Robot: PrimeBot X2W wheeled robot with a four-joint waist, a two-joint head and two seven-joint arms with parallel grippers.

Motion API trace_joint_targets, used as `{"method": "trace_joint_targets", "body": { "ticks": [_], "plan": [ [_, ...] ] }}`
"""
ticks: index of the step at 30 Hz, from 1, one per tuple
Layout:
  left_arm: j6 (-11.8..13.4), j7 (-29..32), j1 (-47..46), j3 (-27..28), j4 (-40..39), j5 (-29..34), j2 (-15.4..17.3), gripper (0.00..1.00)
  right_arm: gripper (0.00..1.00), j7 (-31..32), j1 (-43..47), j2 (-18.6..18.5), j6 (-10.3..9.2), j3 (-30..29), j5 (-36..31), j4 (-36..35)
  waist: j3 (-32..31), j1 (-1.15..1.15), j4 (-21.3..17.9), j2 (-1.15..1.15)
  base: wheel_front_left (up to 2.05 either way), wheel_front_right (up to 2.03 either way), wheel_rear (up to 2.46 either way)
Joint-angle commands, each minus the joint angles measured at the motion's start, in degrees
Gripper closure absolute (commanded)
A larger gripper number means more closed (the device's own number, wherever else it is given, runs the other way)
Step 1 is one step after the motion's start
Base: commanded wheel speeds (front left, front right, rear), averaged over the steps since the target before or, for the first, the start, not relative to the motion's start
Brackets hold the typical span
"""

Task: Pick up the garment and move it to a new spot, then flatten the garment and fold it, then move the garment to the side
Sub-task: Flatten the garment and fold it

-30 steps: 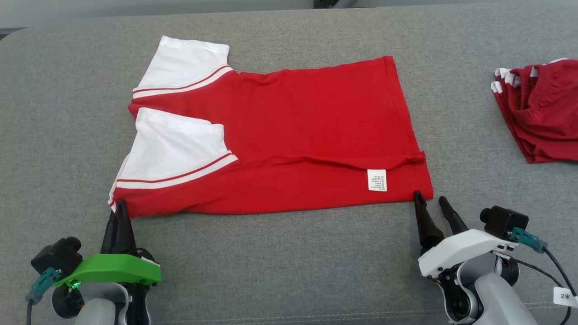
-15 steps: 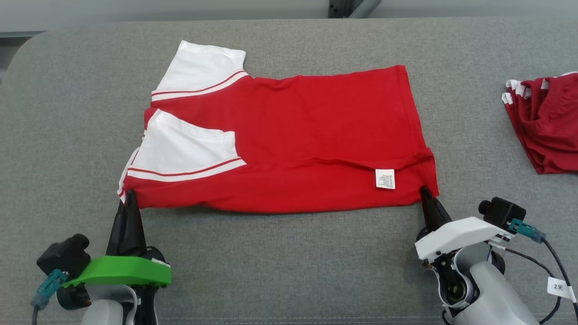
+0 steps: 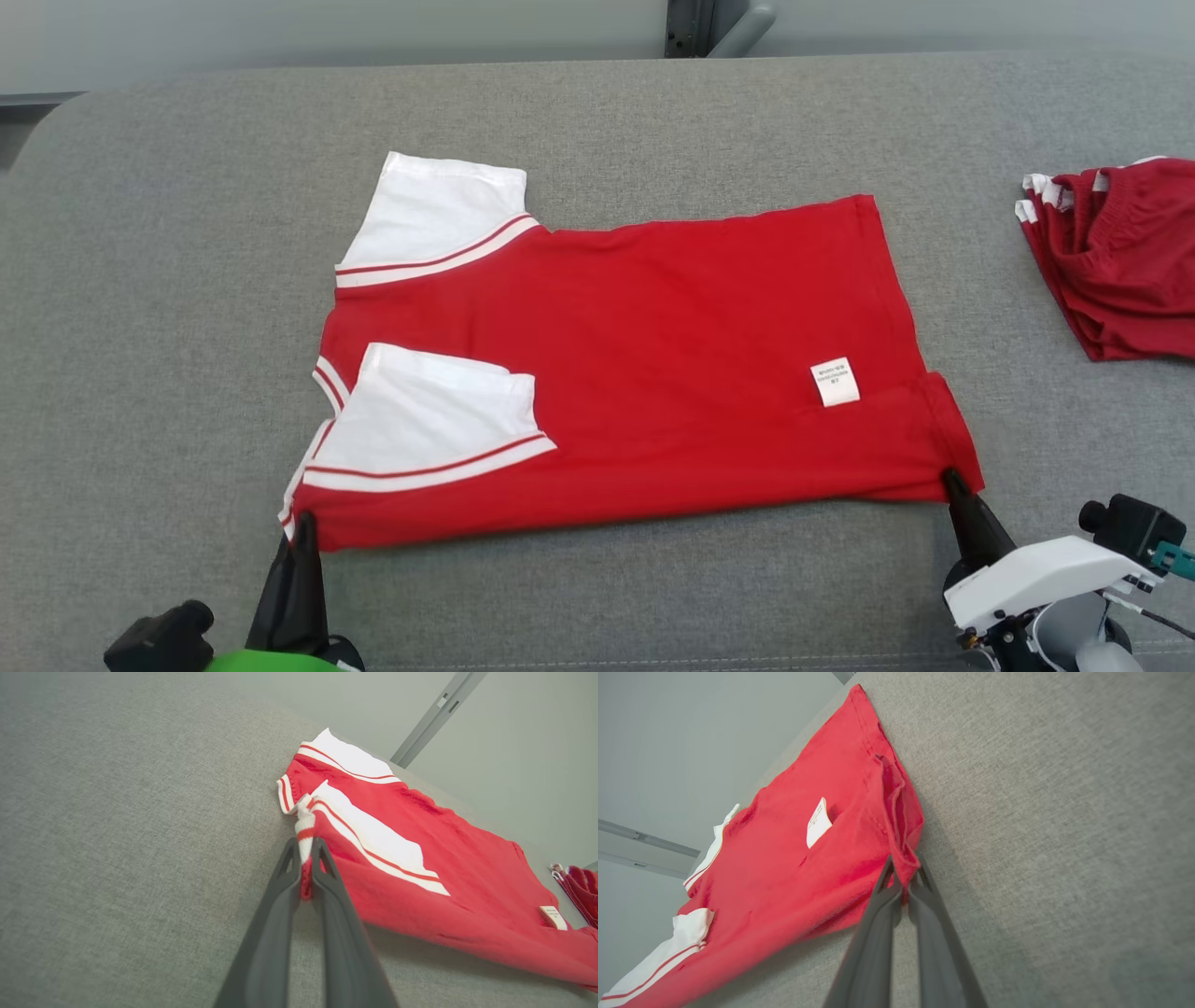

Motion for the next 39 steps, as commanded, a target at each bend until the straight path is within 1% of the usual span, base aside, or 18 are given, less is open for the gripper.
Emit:
{"method": "trace_joint_targets", "body": {
  "ticks": [1,5,10,14,15,16,17,18,19,24,29,32,34,39],
  "plan": [
    [0.67,0.29,1.35,-0.08,-0.09,-0.78,-0.06,1.0,1.0,0.65,1.5,0.33,-0.05,-0.8,-0.45,-0.73,0.12,0.0,-0.15,0.0,0.0,0.0,0.0],
    [2.13,0.35,2.85,-0.53,0.8,-0.81,-0.52,1.0,1.0,2.31,3.44,1.69,-0.05,-1.75,-1.96,-2.1,0.19,0.0,-0.47,0.0,0.0,0.0,0.0],
    [2.48,0.87,3.27,-1.42,2.61,-0.93,-0.76,1.0,1.0,3.25,4.36,2.78,-0.04,-2.08,-2.83,-2.91,0.35,0.0,-0.79,0.0,0.0,0.0,0.0],
    [3.19,0.49,3.07,-1.22,3.95,-0.37,-0.34,1.0,1.0,3.48,5.06,3.16,-0.05,-2.49,-2.95,-3.64,0.41,0.0,-1.15,0.0,0.0,0.0,0.0],
    [3.24,0.41,3.01,-1.05,4.16,-0.51,-0.34,1.0,0.97,3.58,5.33,3.22,-0.04,-2.68,-2.91,-3.9,0.47,0.0,-1.32,0.0,0.0,0.0,0.0],
    [3.24,0.28,2.95,-0.95,4.32,-0.68,-0.3,0.92,0.77,3.6,5.55,3.28,-0.05,-2.83,-2.94,-4.17,0.54,0.0,-1.49,0.0,0.0,0.0,0.0],
    [3.14,0.05,2.92,-0.84,4.43,-0.85,-0.21,0.65,0.56,3.78,5.77,3.33,-0.05,-2.88,-2.99,-4.47,0.61,0.0,-1.69,0.0,0.0,0.0,0.0],
    [2.88,0.07,3.0,-0.82,4.51,-0.96,0.02,0.4,0.22,3.69,5.96,3.36,-0.05,-3.15,-3.05,-4.75,0.71,0.0,-1.94,0.0,0.0,0.0,0.0],
    [2.6,0.31,3.15,-0.89,4.54,-1.06,0.32,0.0,0.0,3.61,6.15,3.34,-0.05,-3.54,-3.12,-5.03,0.8,0.0,-2.14,0.0,0.0,0.0,0.0],
    [3.19,0.88,3.53,0.42,3.03,-0.94,2.49,0.0,0.0,3.8,6.87,3.57,-0.03,-4.7,-3.55,-7.03,1.53,0.0,-3.43,0.0,0.0,0.0,0.0],
    [3.51,1.53,0.96,1.3,0.85,0.09,5.12,0.0,0.0,3.45,6.96,3.61,-0.02,-6.3,-4.66,-9.09,2.46,0.0,-4.47,0.0,0.0,0.0,0.0],
    [3.44,3.07,-2.65,0.75,-0.37,1.28,7.36,0.0,0.0,3.08,5.9,3.51,-0.02,-7.35,-6.77,-11.58,3.39,0.0,-5.2,0.0,0.0,0.0,0.0],
    [3.32,4.85,-6.12,0.23,-0.69,2.45,9.06,0.0,0.0,3.41,4.71,2.67,-0.03,-7.19,-8.48,-13.38,4.3,0.0,-5.69,0.0,0.0,0.0,0.0],
    [2.97,9.38,-17.92,-1.42,1.65,5.03,12.64,0.0,0.0,6.03,0.74,0.13,-0.03,-4.08,-10.94,-17.31,7.65,0.0,-7.11,0.0,0.0,0.0,0.0]
  ]
}}
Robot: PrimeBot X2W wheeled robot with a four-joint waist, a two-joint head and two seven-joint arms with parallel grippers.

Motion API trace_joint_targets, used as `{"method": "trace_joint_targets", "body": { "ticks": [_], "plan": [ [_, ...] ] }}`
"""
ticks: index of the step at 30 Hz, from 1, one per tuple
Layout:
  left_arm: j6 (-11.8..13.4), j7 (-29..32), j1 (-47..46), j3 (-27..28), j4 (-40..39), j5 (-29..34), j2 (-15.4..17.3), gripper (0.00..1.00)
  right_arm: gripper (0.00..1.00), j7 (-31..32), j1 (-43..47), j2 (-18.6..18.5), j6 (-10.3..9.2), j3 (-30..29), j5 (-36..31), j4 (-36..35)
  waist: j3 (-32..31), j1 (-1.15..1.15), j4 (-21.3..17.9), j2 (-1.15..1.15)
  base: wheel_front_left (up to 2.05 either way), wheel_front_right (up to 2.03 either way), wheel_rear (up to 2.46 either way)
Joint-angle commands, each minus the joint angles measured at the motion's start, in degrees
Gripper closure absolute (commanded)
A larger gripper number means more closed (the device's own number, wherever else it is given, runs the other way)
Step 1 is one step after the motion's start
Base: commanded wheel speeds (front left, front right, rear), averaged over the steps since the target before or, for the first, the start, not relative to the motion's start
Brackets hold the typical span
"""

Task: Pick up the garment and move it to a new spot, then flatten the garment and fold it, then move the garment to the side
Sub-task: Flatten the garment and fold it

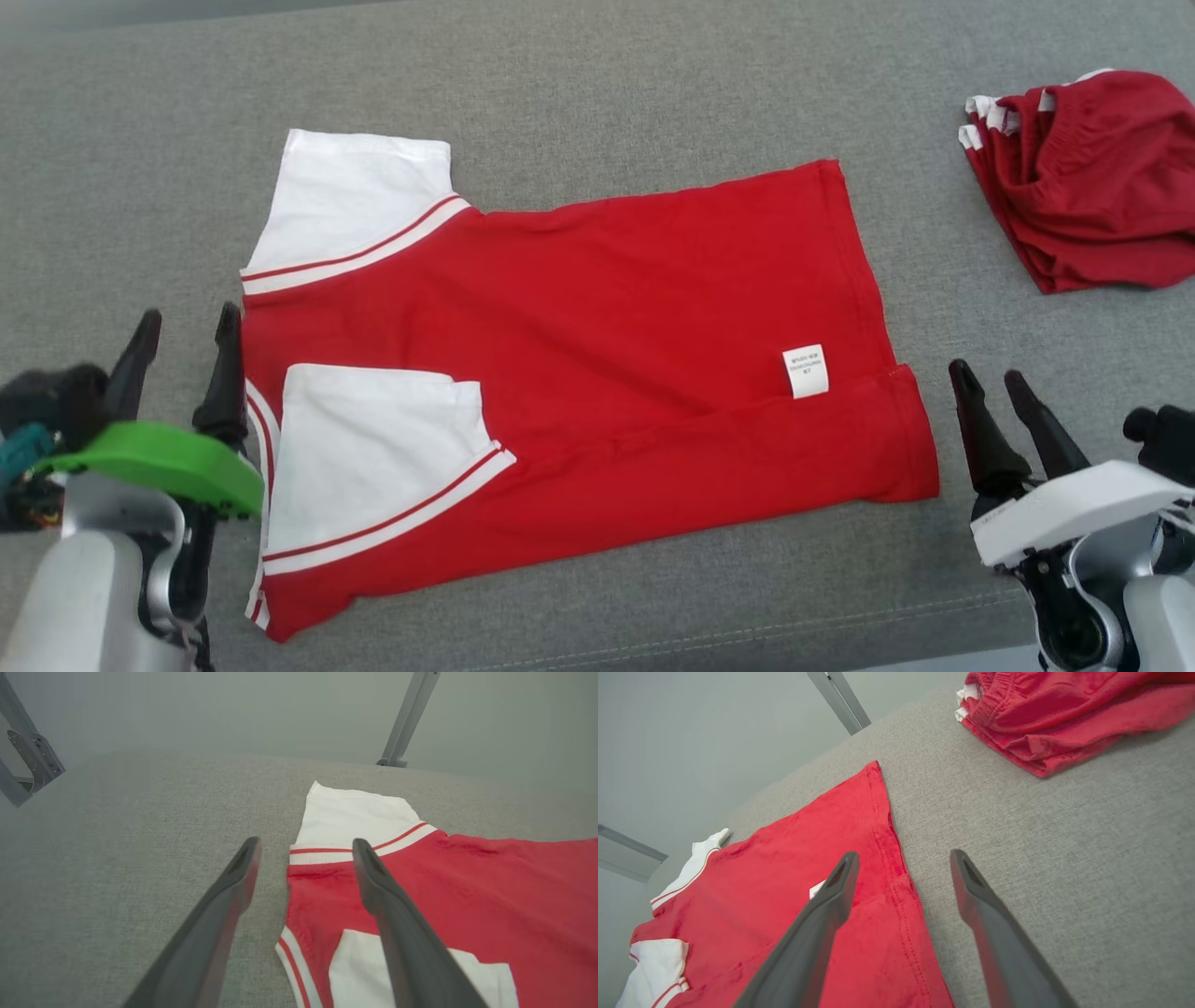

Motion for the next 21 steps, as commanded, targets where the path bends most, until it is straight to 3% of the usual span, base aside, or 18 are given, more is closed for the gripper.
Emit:
{"method": "trace_joint_targets", "body": {
  "ticks": [1,12,21],
  "plan": [
    [-0.22,0.48,-1.95,-0.43,0.65,0.43,0.47,0.0,0.0,0.28,-1.26,-0.64,-0.01,0.34,-0.47,-0.57,2.43,0.0,-1.33,0.0,0.0,0.0,0.0],
    [-1.58,4.19,-24.32,-4.57,16.73,3.5,0.77,0.0,0.0,1.19,-10.25,-4.03,-0.01,8.3,-0.22,-2.98,11.87,0.0,-4.22,0.0,0.0,0.0,0.0],
    [-0.03,4.02,-36.75,-5.11,28.6,5.97,2.64,0.0,0.0,-0.81,-14.51,-5.32,-0.01,12.25,0.41,-2.25,16.7,0.0,-6.96,0.0,0.0,0.0,0.0]
  ]
}}
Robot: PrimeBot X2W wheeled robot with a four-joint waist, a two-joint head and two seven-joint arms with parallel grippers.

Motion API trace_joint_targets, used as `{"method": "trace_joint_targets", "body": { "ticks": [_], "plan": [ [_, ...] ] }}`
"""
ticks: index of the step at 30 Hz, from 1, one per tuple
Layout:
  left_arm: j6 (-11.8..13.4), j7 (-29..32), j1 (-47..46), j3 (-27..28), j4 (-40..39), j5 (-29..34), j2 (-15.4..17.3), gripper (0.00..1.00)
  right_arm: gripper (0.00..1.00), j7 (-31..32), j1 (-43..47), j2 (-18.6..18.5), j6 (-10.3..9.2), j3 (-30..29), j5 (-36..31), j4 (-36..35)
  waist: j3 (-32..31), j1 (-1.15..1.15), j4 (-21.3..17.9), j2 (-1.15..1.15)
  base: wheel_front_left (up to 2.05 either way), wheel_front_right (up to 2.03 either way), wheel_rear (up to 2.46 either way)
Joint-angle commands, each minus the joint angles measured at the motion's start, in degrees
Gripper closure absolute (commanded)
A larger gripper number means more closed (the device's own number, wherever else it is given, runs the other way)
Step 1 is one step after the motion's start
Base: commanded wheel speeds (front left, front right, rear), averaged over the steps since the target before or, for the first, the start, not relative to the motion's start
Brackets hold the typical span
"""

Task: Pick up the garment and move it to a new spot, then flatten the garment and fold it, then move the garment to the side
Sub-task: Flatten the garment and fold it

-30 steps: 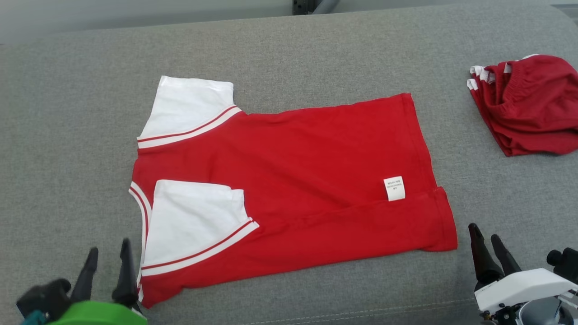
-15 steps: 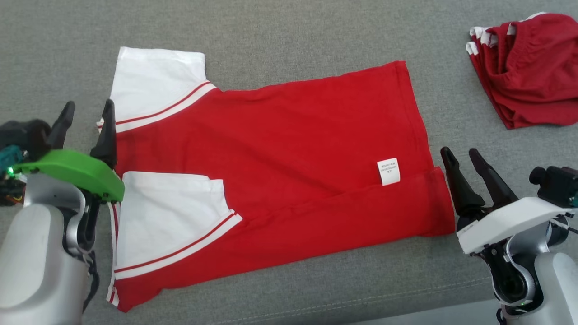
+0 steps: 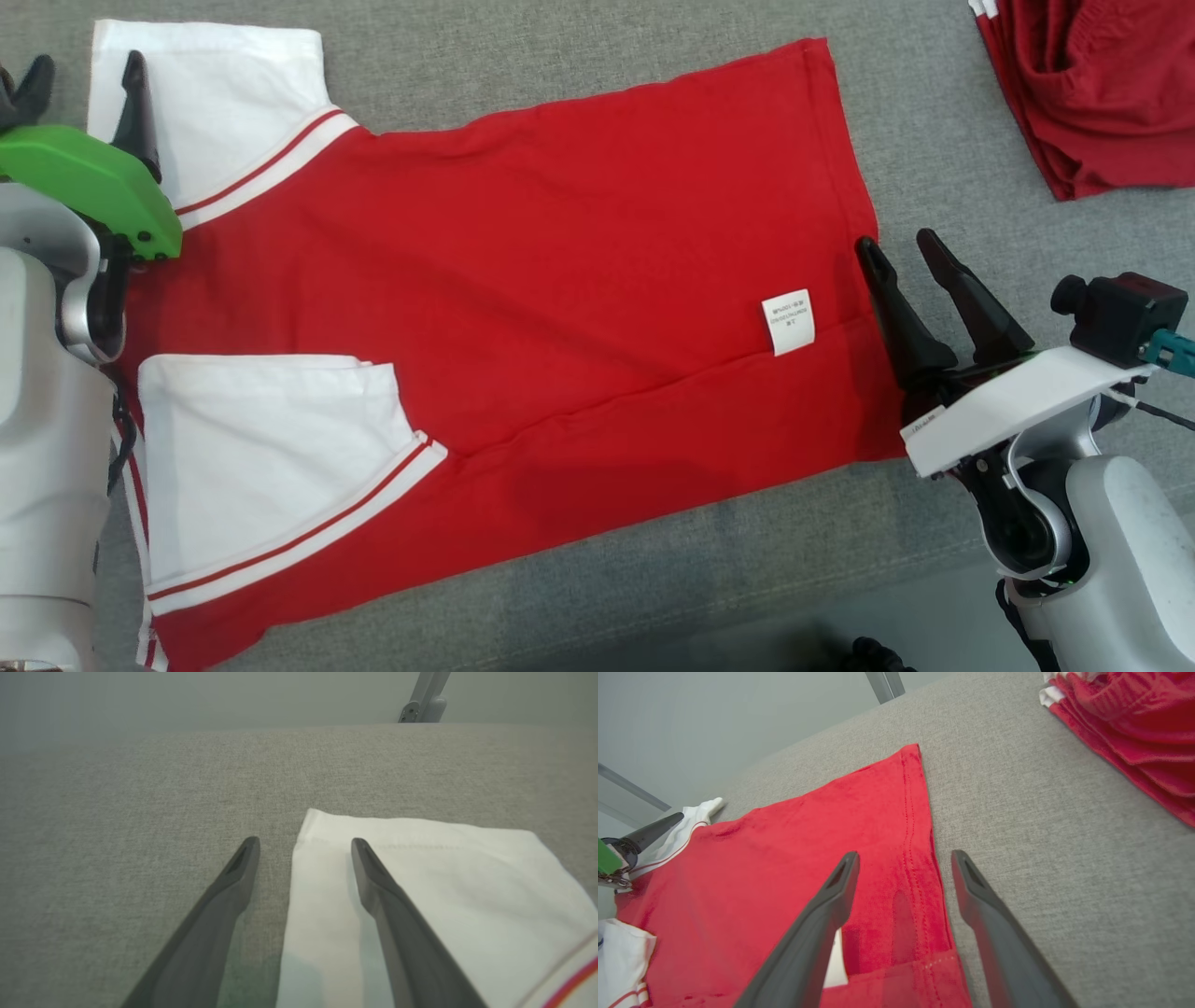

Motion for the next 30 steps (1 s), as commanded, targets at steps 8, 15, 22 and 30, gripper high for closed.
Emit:
{"method": "trace_joint_targets", "body": {
  "ticks": [8,15,22,30],
  "plan": [
    [-0.92,-0.18,-5.26,-2.03,8.77,1.48,0.49,0.65,0.0,-2.7,-2.48,-1.1,-0.01,0.91,1.25,1.66,3.11,0.0,-2.41,0.0,0.0,0.0,0.0],
    [-1.76,-2.26,-6.0,-3.44,10.71,1.85,-0.23,1.0,0.0,-2.5,-5.56,-3.02,-0.01,0.88,0.21,2.58,1.96,0.0,-0.99,0.0,0.0,0.0,0.0],
    [-2.93,-8.14,-6.5,-5.41,8.71,2.19,-2.19,1.0,0.0,2.23,-14.78,-8.81,-0.01,3.65,-5.38,7.54,-0.23,0.0,2.51,0.0,0.0,0.0,0.0],
    [-3.61,-11.68,-4.33,-8.07,1.76,1.7,-4.57,1.0,0.0,9.61,-25.92,-12.37,-0.02,8.12,-6.5,18.07,-0.97,0.0,8.24,0.0,0.0,0.0,0.0]
  ]
}}
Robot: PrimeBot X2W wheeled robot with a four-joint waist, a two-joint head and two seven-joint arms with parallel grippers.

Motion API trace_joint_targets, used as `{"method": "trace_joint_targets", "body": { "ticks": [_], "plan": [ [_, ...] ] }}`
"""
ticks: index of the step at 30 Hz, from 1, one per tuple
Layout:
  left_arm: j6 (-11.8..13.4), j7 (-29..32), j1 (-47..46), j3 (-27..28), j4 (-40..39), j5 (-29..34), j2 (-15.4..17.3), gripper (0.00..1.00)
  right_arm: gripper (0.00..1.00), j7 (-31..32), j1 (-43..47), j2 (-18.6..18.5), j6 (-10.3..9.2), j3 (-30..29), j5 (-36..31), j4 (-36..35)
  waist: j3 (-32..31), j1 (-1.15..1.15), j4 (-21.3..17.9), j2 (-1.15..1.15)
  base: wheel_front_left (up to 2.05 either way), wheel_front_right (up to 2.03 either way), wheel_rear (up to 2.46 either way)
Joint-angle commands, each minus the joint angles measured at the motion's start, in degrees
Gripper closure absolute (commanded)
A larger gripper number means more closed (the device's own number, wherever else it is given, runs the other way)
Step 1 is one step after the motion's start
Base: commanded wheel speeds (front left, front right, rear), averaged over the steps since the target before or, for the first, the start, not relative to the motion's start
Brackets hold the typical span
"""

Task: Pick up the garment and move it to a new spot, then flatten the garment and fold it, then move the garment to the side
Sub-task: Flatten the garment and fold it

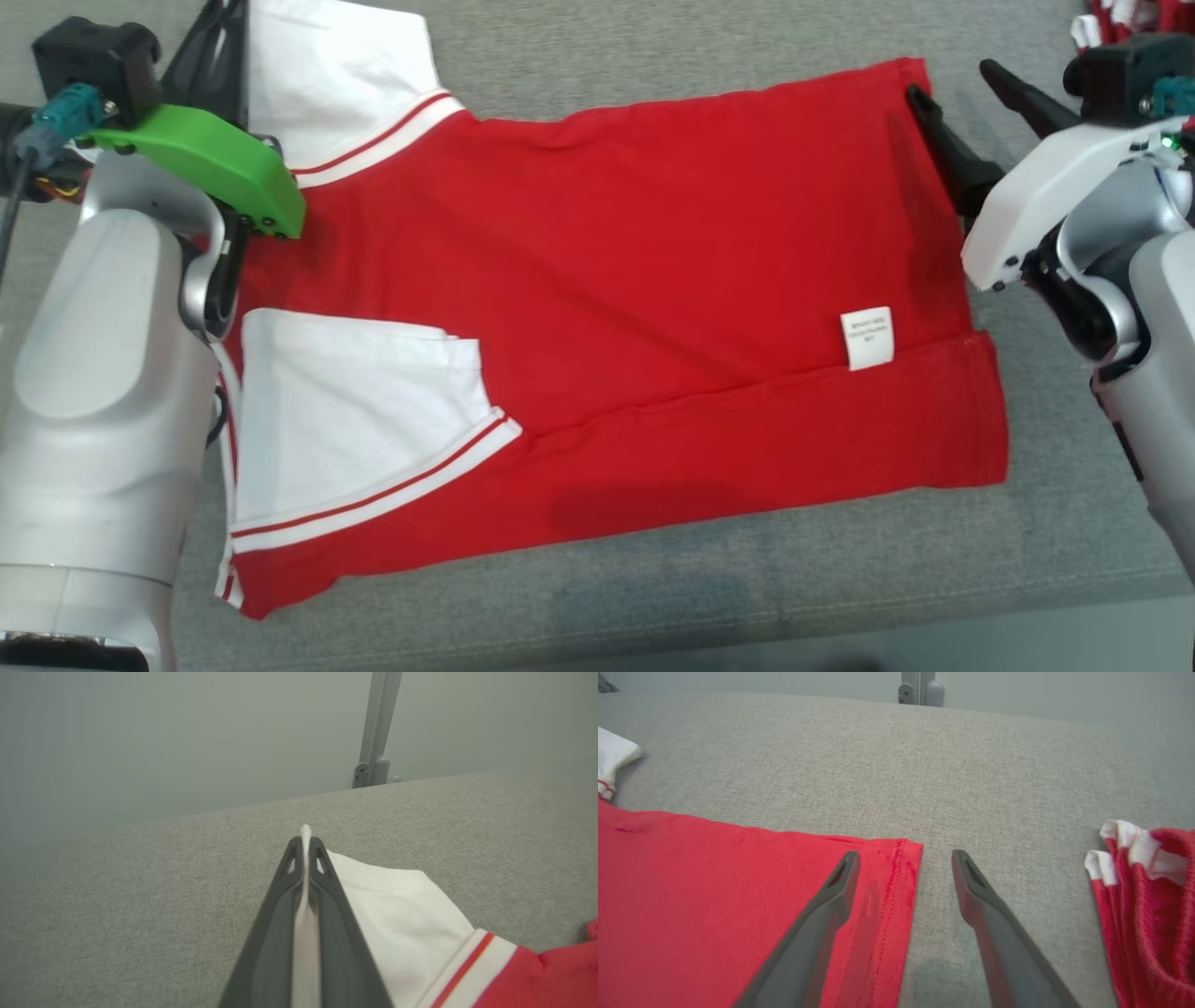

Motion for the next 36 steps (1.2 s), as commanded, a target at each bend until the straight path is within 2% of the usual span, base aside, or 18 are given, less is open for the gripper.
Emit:
{"method": "trace_joint_targets", "body": {
  "ticks": [1,7,12,14,16,19,22,24,25,26,27,31,36],
  "plan": [
    [-0.1,-0.25,1.23,-0.3,-1.12,-0.4,-0.35,1.0,0.0,0.88,-1.63,-0.49,-0.03,0.49,0.39,1.88,-0.62,0.0,3.1,0.0,0.0,0.0,0.0],
    [-0.19,-0.17,4.11,-1.55,-5.56,-1.06,-1.15,1.0,0.0,4.35,-6.35,-2.06,-0.03,3.29,1.64,10.14,-1.04,0.0,5.77,0.0,0.0,0.0,0.0],
    [0.09,0.13,5.73,-2.09,-7.52,-1.42,-1.33,1.0,0.01,6.46,-8.07,-3.06,-0.03,5.14,3.03,13.86,-1.86,0.0,6.58,0.0,0.0,0.0,0.0],
    [0.19,0.37,6.22,-2.25,-8.04,-1.62,-1.17,1.0,0.18,7.02,-8.54,-3.32,-0.03,5.82,3.4,14.76,-2.15,0.0,6.61,0.0,0.0,0.0,0.0],
    [0.21,0.57,6.47,-2.34,-8.66,-1.85,-0.98,1.0,0.27,7.35,-8.95,-3.32,-0.03,6.37,3.76,15.58,-2.33,0.0,6.62,0.0,0.0,0.0,0.0],
    [0.37,0.67,6.79,-2.21,-9.41,-2.22,-0.67,1.0,0.51,7.39,-9.8,-3.17,-0.03,6.93,3.87,17.22,-2.35,0.0,6.63,0.0,0.0,0.0,0.0],
    [0.57,0.49,7.18,-1.81,-10.15,-2.36,-0.39,1.0,0.62,6.64,-10.73,-2.88,-0.04,7.15,3.48,19.46,-2.19,0.0,6.7,0.0,0.0,0.0,0.0],
    [0.63,0.14,7.5,-1.57,-10.71,-2.73,-0.2,1.0,0.76,5.07,-11.56,-2.65,-0.06,6.77,3.05,20.87,-2.16,0.0,6.78,0.0,0.0,0.0,0.0],
    [0.63,0.14,7.5,-1.57,-10.71,-2.73,-0.2,1.0,0.76,5.07,-11.56,-2.65,-0.06,6.77,3.05,20.87,-2.16,0.0,6.78,0.0,0.0,0.0,0.0],
    [0.77,-0.31,7.74,-1.39,-11.09,-2.99,-0.14,1.0,0.82,3.98,-11.89,-2.46,-0.06,6.57,2.81,21.49,-2.22,0.0,6.81,0.0,0.0,0.0,0.0],
    [0.91,-0.59,8.1,-1.25,-11.51,-3.12,-0.05,1.0,0.99,2.68,-12.12,-2.23,-0.06,6.39,2.67,22.0,-2.34,0.0,6.82,0.0,0.0,0.0,0.0],
    [0.97,-1.86,11.16,-1.05,-14.01,-3.72,0.46,1.0,1.0,-2.25,-11.63,-2.22,-0.06,6.87,1.82,23.1,-3.43,0.0,6.92,0.0,0.0,0.0,0.0],
    [1.26,-3.12,17.02,-1.53,-20.04,-3.68,1.61,1.0,1.0,-8.15,-7.6,-3.79,-0.05,7.96,4.33,19.58,-5.62,0.0,7.03,0.0,0.0,0.0,0.0]
  ]
}}
